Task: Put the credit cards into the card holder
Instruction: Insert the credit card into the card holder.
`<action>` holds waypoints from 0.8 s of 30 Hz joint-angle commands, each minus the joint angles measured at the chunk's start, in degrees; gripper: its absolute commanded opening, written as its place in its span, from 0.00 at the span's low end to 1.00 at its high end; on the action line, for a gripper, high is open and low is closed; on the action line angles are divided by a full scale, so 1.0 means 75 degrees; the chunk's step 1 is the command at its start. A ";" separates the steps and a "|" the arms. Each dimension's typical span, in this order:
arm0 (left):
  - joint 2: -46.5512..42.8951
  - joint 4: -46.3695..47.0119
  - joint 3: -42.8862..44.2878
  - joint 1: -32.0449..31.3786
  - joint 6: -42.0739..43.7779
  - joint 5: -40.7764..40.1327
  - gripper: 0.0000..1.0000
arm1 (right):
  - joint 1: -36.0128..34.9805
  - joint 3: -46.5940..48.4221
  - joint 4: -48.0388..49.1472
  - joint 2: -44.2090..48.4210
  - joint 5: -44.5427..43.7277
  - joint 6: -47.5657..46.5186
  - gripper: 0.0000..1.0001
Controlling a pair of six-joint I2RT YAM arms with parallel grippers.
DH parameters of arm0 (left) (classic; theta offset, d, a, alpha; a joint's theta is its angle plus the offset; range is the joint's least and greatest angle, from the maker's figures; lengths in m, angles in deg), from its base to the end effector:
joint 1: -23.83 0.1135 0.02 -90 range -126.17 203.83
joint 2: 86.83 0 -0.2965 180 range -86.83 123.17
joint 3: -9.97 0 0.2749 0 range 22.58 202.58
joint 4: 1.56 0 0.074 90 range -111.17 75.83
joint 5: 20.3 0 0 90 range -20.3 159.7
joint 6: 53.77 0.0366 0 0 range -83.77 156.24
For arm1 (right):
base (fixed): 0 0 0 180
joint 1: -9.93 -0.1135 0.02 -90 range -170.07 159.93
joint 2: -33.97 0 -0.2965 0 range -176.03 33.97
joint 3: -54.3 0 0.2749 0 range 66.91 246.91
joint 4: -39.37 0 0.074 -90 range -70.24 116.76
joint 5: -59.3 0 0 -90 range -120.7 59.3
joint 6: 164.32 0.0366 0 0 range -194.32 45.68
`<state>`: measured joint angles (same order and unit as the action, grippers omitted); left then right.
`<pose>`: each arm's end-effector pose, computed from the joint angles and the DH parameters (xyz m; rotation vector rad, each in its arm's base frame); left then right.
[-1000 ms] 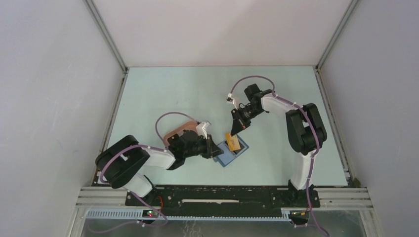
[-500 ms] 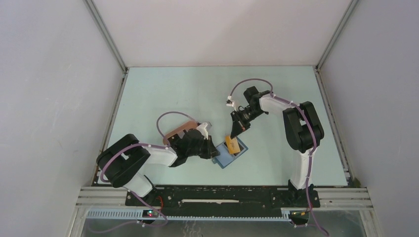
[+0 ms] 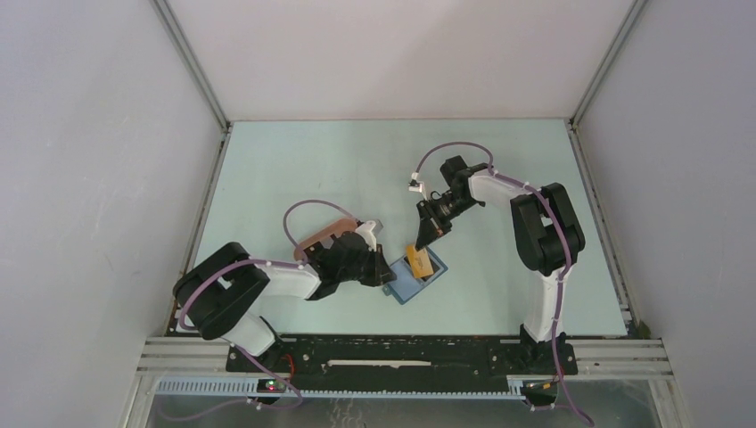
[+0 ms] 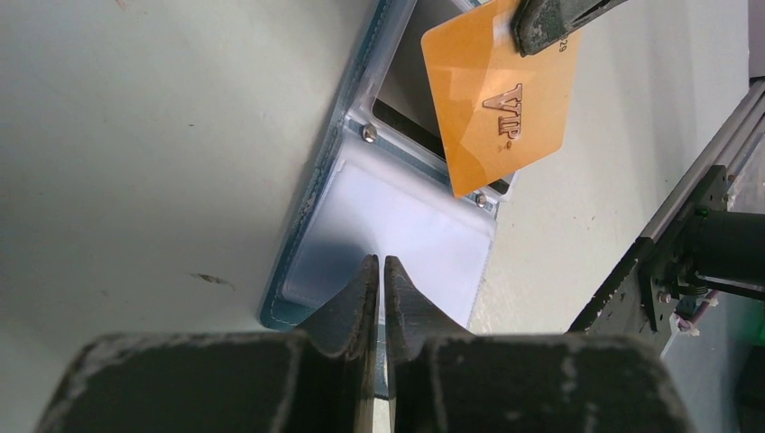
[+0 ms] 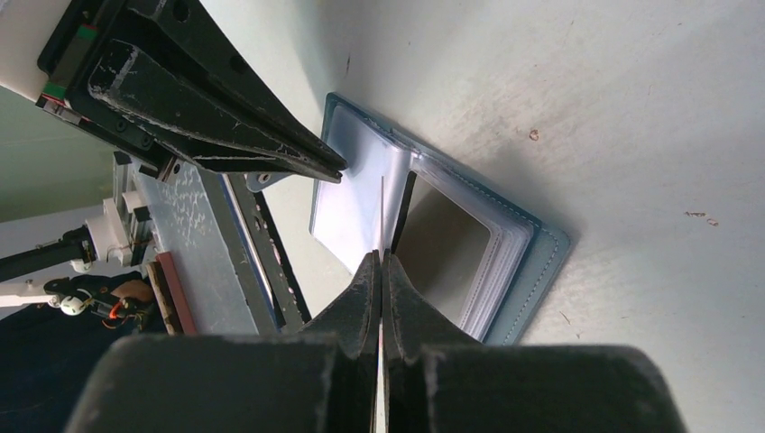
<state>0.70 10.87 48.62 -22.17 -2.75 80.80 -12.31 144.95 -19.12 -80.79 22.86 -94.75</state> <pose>0.1869 -0.2037 0.1373 0.2635 2.3802 -0.9866 0.3660 0.1815 0.1755 -1.0692 2.4942 1.3715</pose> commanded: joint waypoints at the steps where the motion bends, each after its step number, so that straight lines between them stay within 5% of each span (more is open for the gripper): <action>1: -0.0123 -0.0619 0.0120 -0.0041 0.0276 -0.0276 0.10 | -0.0040 0.0193 -0.0083 -0.0059 0.0040 0.0075 0.00; 24: -0.1464 -0.0945 -0.0225 -0.0042 0.0061 -0.0182 0.33 | 0.0051 0.0064 0.0217 0.0031 -0.0135 0.0579 0.00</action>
<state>-6.26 4.81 48.52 -22.17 -2.75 80.36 -12.29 144.97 -18.77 -82.29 22.01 -91.84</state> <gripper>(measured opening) 0.320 0.007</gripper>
